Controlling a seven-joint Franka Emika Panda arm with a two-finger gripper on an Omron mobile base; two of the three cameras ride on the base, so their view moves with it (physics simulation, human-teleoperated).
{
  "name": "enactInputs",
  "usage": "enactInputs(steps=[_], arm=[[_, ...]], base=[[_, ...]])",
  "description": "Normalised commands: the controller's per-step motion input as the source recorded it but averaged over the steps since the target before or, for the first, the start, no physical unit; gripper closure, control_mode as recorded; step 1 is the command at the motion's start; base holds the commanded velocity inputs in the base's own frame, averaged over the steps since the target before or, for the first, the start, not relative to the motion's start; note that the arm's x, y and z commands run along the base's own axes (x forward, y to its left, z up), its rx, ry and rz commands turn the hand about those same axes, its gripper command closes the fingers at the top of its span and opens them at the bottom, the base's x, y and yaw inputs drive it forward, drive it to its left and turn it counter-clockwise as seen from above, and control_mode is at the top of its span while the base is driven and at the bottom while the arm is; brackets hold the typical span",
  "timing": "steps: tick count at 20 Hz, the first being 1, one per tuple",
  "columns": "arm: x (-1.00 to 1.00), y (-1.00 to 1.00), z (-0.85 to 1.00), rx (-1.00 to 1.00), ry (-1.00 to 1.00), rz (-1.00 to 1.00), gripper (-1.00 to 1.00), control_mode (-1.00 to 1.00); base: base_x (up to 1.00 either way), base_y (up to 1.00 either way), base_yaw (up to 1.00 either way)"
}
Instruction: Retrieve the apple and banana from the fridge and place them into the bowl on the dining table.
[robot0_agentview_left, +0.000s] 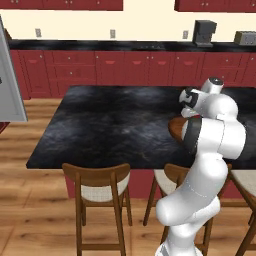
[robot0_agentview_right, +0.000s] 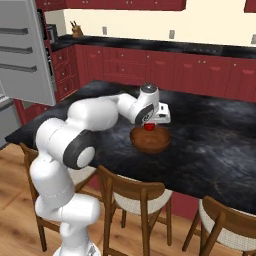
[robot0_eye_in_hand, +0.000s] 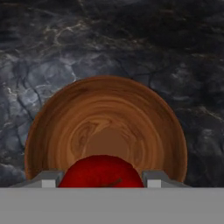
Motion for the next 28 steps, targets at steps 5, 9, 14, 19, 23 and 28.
enactInputs(steps=[5, 9, 14, 19, 23, 28], arm=[[0.32, 0.0, -0.34, 0.0, 0.0, 0.0, 1.0, -1.0], [0.29, -0.01, -0.24, 0.0, 0.04, 0.0, 1.0, -1.0], [0.3, -0.09, -0.16, 0.0, 0.06, 0.0, 1.0, -1.0], [0.2, -0.11, -0.13, 0.0, 0.03, 0.0, 1.0, -1.0], [0.0, 0.0, -0.29, 0.0, 0.0, 0.0, 1.0, -1.0], [0.0, 0.0, -0.35, 0.0, 0.0, 0.0, 1.0, -1.0]], base=[[0.0, 0.0, 0.0], [0.0, 0.0, 0.0], [0.0, 0.0, 0.0], [0.0, 0.0, 0.0], [0.0, 0.0, 0.0], [0.0, 0.0, 0.0]])
